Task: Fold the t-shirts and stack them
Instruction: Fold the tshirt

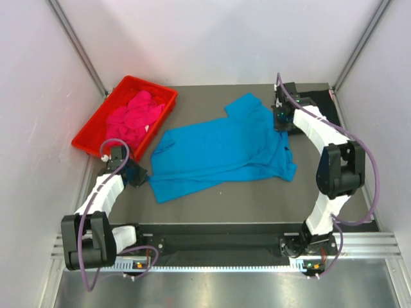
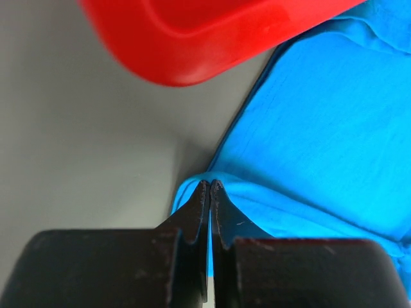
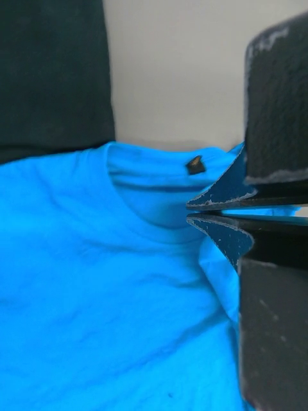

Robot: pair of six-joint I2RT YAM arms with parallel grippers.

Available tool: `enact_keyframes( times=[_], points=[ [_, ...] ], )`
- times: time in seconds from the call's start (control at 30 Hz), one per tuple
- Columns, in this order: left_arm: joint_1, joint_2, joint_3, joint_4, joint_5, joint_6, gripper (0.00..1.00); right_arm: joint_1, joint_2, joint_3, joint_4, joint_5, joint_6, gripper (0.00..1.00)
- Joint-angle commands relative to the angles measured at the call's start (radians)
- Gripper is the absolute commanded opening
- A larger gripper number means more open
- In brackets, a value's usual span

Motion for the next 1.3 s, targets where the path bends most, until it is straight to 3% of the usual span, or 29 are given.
enact_keyframes(
  times=[0.0,0.17,0.43,0.83,1.0,1.13,1.27],
  points=[
    [-0.016,0.02,0.046,0.043,-0.056,0.016,0.0,0.018,0.036,0.094,0.023,0.04,-0.04,0.0],
    [-0.016,0.037,0.088,0.035,-0.129,0.025,0.0,-0.005,0.084,0.188,-0.087,0.256,0.034,0.0],
    [-0.045,0.093,0.114,0.103,0.015,-0.005,0.0,-0.021,0.024,0.191,-0.143,0.323,0.065,0.0],
    [-0.076,0.245,0.186,0.126,-0.003,0.032,0.0,-0.042,-0.011,0.14,-0.134,0.378,0.063,0.0],
    [-0.077,0.316,0.209,0.144,-0.031,0.041,0.0,-0.057,-0.026,0.142,-0.098,0.364,0.051,0.0],
    [-0.076,0.354,0.229,0.15,-0.03,0.044,0.0,-0.054,-0.037,0.118,-0.016,0.205,0.009,0.0],
    [-0.08,0.351,0.246,0.124,-0.069,0.059,0.12,-0.044,-0.02,0.094,0.043,0.114,0.003,0.0]
  ],
)
